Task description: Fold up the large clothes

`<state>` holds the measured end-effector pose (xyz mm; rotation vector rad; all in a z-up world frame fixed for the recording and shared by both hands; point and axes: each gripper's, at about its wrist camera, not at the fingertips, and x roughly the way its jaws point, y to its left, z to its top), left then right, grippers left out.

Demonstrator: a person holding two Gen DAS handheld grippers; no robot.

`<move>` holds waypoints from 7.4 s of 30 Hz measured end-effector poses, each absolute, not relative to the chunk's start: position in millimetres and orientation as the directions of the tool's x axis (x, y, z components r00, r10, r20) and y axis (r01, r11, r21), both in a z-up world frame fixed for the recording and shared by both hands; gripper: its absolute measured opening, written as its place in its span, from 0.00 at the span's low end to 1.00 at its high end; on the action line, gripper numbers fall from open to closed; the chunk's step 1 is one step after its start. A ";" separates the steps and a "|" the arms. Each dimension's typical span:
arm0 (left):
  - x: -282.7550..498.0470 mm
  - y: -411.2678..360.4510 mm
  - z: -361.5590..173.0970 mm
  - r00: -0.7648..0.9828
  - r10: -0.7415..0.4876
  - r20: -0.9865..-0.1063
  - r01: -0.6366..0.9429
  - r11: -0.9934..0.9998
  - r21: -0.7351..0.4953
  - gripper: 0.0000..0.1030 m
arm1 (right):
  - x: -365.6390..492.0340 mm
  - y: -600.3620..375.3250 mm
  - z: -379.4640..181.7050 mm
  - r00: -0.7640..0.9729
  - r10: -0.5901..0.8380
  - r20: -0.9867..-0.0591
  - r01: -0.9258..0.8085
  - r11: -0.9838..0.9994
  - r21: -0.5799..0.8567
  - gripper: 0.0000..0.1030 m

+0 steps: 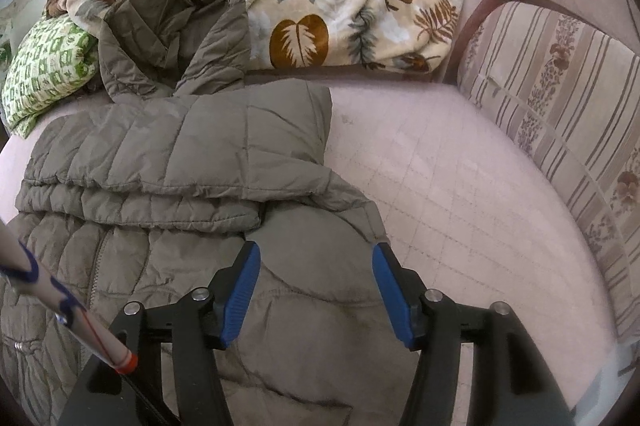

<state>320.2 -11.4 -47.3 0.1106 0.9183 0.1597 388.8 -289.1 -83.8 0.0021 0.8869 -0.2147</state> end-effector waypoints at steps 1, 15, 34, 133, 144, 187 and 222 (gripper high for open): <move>325.1 -9.8 -50.0 0.591 0.174 -0.787 -0.090 0.985 0.150 0.60 | 390.9 -288.5 -85.6 0.606 -0.184 -0.773 0.187 0.979 -0.087 0.61; 372.0 32.1 -67.4 0.636 0.083 -0.767 -0.099 0.995 0.026 0.61 | 384.0 -273.0 -102.5 0.614 -0.175 -0.770 0.195 0.979 -0.068 0.61; 391.8 148.2 -49.0 0.618 0.108 -0.779 -0.299 0.948 -0.106 0.63 | 561.1 -175.1 13.0 0.596 0.029 -0.802 0.162 0.974 0.156 0.61; 382.5 202.3 -66.1 0.571 0.053 -0.820 -0.402 0.888 -0.223 0.63 | 518.9 -115.7 -96.3 0.450 0.008 -0.893 0.144 0.986 0.081 0.47; 380.3 205.5 -67.3 0.563 0.059 -0.824 -0.415 0.883 -0.220 0.63 | 518.7 -59.5 -61.5 0.532 0.127 -0.837 0.031 0.985 0.169 0.47; 325.6 149.5 -48.6 0.610 0.158 -0.776 -0.296 0.954 -0.039 0.63 | 317.7 -281.2 -45.1 0.521 0.005 -0.854 0.244 0.957 0.154 0.74; 231.9 119.0 -67.6 0.480 0.281 -0.831 -0.262 0.950 0.170 0.63 | 183.8 -404.3 -89.6 0.619 0.033 -0.784 0.384 0.859 0.339 0.74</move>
